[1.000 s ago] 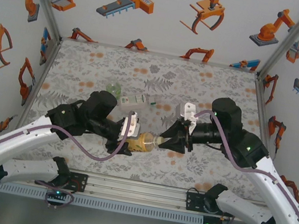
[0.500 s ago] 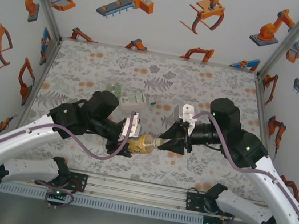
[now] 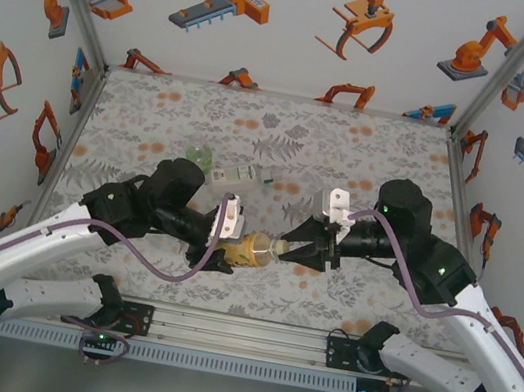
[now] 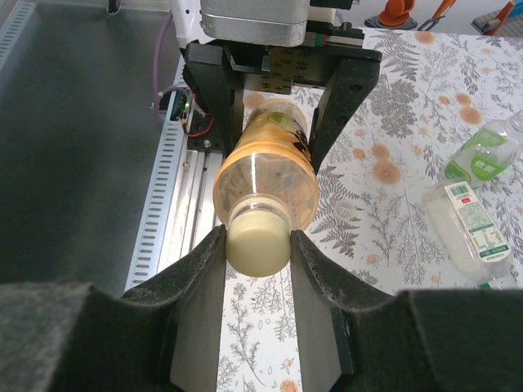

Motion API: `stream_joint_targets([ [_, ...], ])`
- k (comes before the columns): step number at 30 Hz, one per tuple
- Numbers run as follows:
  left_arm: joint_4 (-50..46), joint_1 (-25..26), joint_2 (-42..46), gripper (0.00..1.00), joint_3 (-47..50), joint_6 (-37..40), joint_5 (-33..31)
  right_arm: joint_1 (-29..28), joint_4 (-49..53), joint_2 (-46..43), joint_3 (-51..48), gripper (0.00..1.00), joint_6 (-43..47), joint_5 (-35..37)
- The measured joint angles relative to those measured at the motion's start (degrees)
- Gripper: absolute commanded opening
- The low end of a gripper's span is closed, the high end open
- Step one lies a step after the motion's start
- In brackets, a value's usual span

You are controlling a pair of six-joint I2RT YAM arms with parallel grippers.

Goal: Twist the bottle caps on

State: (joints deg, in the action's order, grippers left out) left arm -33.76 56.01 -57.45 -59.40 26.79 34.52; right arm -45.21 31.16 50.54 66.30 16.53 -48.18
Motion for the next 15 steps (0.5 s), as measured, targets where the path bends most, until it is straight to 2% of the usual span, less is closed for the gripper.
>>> stream_joint_targets([
  [15, -0.11, 0.07, 0.26, 0.00, 1.07, -1.73, 0.42, -0.83, -1.38, -0.39, -1.86, 0.00, -0.11, 0.59],
])
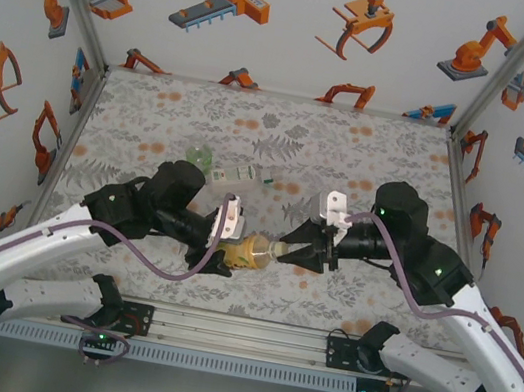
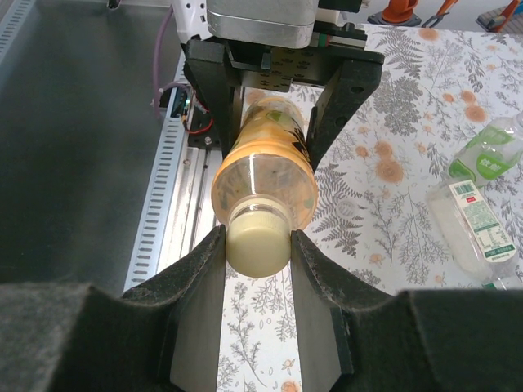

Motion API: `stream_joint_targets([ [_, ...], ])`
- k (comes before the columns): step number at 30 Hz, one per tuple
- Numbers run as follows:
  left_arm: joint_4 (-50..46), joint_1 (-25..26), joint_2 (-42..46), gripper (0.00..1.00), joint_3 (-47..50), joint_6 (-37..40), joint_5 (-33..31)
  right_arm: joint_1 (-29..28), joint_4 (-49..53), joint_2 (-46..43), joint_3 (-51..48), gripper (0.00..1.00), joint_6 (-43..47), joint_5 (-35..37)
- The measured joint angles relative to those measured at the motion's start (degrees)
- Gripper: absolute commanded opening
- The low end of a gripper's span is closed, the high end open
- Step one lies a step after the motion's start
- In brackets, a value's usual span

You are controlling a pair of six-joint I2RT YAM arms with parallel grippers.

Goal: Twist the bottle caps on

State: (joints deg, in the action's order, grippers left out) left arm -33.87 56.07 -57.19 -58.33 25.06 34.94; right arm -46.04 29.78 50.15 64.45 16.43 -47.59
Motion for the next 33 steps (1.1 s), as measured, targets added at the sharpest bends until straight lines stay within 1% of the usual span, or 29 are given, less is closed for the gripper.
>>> stream_joint_targets([
  [7, 0.04, 0.00, 0.35, 0.00, 0.07, -1.09, -0.17, -0.37, -1.55, -0.17, -0.63, 0.00, -2.54, 1.25],
  [14, 0.68, 0.00, 1.38, 0.00, 0.94, -1.33, -2.56, -0.72, -4.07, -0.72, -2.16, 0.00, -11.08, 5.07],
  [18, 0.87, 0.00, 1.81, 0.00, 1.42, -1.33, -4.59, -0.72, -6.88, -1.70, -4.48, 0.00, -20.41, 8.92],
  [22, 1.31, 0.00, 1.97, 0.00, 1.70, -1.29, -6.54, -0.98, -8.02, -2.08, -5.55, 0.00, -31.76, 13.84],
  [26, 1.73, -0.02, 2.01, 0.00, 1.88, -1.22, -8.33, -1.09, -6.67, -1.40, -5.40, 0.00, -44.28, 19.28],
  [28, 1.77, -0.02, 2.01, 0.00, 2.12, -1.22, -9.01, -1.16, -5.79, -0.94, -5.25, 0.00, -49.51, 21.09],
  [33, 1.77, -0.20, 2.01, 0.00, 2.86, -0.94, -10.03, -1.25, -3.13, 0.24, -5.18, 0.00, -65.83, 24.76],
])
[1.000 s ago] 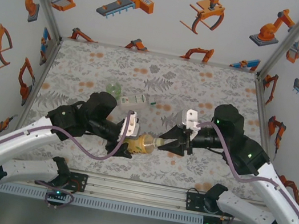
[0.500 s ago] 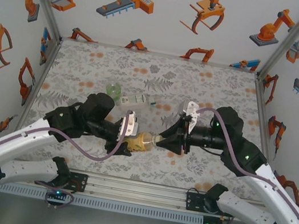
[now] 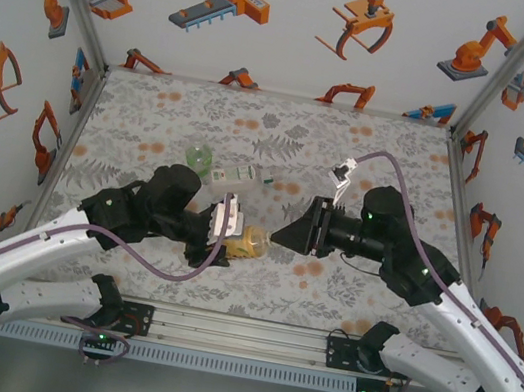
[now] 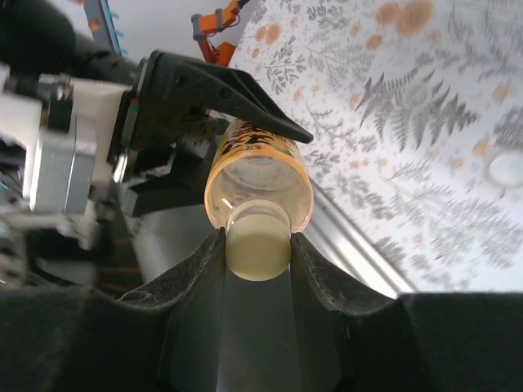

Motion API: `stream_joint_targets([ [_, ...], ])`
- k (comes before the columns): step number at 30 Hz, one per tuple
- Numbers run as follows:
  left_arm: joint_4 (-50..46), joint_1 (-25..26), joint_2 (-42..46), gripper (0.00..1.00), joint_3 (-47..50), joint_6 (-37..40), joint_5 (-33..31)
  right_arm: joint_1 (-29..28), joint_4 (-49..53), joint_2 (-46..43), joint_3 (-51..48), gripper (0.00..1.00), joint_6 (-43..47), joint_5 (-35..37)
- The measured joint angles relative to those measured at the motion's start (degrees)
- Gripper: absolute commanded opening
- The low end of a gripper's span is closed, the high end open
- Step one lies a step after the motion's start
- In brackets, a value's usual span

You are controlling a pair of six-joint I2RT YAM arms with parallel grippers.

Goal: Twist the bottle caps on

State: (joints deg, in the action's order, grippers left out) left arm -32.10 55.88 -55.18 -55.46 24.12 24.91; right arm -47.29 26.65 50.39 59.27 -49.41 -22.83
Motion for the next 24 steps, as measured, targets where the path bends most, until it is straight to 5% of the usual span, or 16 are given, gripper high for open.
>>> stream_joint_targets([
  [10, -1.36, -0.04, -0.04, 0.00, 0.72, 1.25, -0.09, 0.00, 5.18, 1.86, -0.42, 0.00, -25.66, 1.46],
  [16, -2.27, -0.04, -1.88, 0.00, 0.72, 1.97, 0.68, 0.00, 11.87, 5.29, 3.39, 0.17, -25.51, 1.53],
  [24, -3.21, -0.04, -4.46, 0.00, -0.07, 3.72, 1.75, 0.00, 17.94, 8.61, 7.17, 0.10, -20.96, 1.49],
])
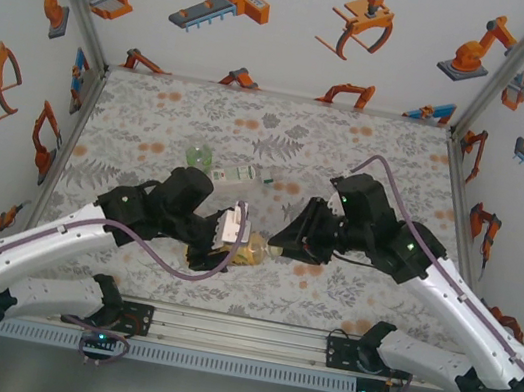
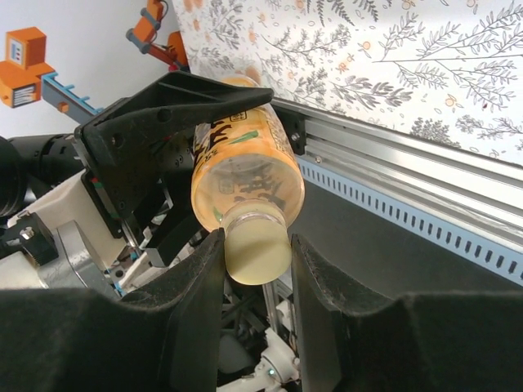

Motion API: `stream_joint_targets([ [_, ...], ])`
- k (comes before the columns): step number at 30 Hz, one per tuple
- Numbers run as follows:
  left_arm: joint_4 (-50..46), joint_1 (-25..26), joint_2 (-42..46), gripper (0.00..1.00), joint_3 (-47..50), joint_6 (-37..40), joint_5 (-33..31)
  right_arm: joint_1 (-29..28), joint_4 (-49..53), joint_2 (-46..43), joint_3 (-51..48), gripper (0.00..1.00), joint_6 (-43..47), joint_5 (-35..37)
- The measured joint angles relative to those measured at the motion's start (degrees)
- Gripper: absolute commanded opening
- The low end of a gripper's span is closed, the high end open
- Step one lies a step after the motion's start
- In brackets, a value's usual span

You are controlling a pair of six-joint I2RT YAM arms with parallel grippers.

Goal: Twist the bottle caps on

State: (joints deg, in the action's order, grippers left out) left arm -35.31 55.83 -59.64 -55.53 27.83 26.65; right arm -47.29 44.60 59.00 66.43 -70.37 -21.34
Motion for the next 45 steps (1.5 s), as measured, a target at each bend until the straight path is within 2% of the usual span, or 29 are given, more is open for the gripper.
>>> stream_joint_targets([
  [10, 0.85, 0.00, -0.17, 0.00, -0.07, 0.13, 0.76, 0.00, 1.73, 0.35, 1.73, 0.40, 2.36, 0.31],
  [29, 5.77, 0.22, 0.42, 0.00, -0.07, 0.13, 2.97, -0.17, 4.35, -1.16, 4.79, 0.63, 6.97, 4.92],
  [37, 6.64, 0.39, 1.09, 0.00, -0.07, 0.13, 3.39, -0.17, 3.02, -3.50, 7.17, 0.65, 13.62, 7.39],
  [43, 6.71, 0.39, 1.70, 0.00, -0.07, 0.11, 3.61, -0.17, -2.95, -8.96, 6.43, 0.58, 26.36, 8.11],
  [45, 6.71, 0.39, 1.95, 0.00, -0.07, 0.09, 3.85, -0.17, -7.17, -12.63, 3.56, 0.58, 33.92, 6.45],
])
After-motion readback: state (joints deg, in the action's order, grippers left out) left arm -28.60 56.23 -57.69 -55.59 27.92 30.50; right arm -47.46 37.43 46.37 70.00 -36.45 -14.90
